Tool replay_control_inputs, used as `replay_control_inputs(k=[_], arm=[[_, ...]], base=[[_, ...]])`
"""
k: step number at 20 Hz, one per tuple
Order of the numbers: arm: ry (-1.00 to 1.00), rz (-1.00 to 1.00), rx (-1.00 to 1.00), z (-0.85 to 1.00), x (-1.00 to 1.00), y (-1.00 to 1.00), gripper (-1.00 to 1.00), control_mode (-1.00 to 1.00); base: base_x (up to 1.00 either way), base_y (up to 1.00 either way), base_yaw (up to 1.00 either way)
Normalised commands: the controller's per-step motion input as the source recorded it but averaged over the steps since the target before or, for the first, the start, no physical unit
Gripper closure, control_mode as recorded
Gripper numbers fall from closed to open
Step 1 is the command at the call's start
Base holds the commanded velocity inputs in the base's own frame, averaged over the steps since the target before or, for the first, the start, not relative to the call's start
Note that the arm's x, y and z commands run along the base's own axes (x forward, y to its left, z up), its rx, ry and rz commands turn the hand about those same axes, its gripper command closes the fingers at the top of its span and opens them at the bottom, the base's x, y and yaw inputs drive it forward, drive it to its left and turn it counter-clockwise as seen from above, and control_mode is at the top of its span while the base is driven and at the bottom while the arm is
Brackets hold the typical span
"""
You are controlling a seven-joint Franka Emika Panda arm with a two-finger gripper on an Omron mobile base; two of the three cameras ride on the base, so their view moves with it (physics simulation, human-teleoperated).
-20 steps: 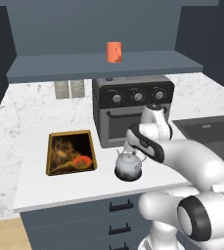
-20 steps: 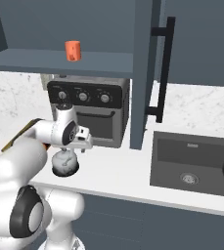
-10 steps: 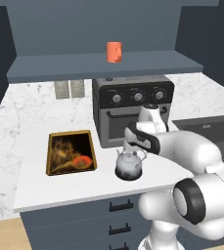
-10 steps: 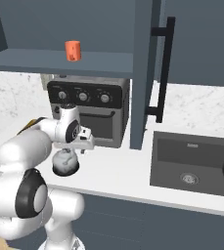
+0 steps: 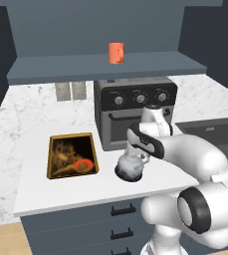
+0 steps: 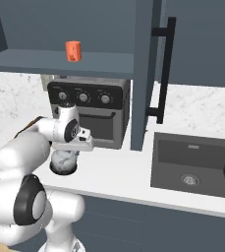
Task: Pick the kettle from the counter and place it on the tray. Then pick the mug from the cabinet and place it on the tray. Then close the cabinet doors.
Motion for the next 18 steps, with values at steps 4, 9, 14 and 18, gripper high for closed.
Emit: replay_control_inputs(k=[4,9,14,18], arm=[[-0.2,-0.04,0.0,0.03,-0.66,0.21,1.0,-1.0],[-0.32,-0.07,0.0,0.29,-0.54,0.61,1.0,-1.0],[-0.31,-0.17,0.0,0.31,-0.13,0.95,1.0,-1.0],[-0.25,-0.23,0.0,0.25,0.0,1.0,1.0,-1.0]], base=[[0.0,0.0,0.0],[0.0,0.0,0.0],[0.0,0.0,0.0],[0.0,0.0,0.0]])
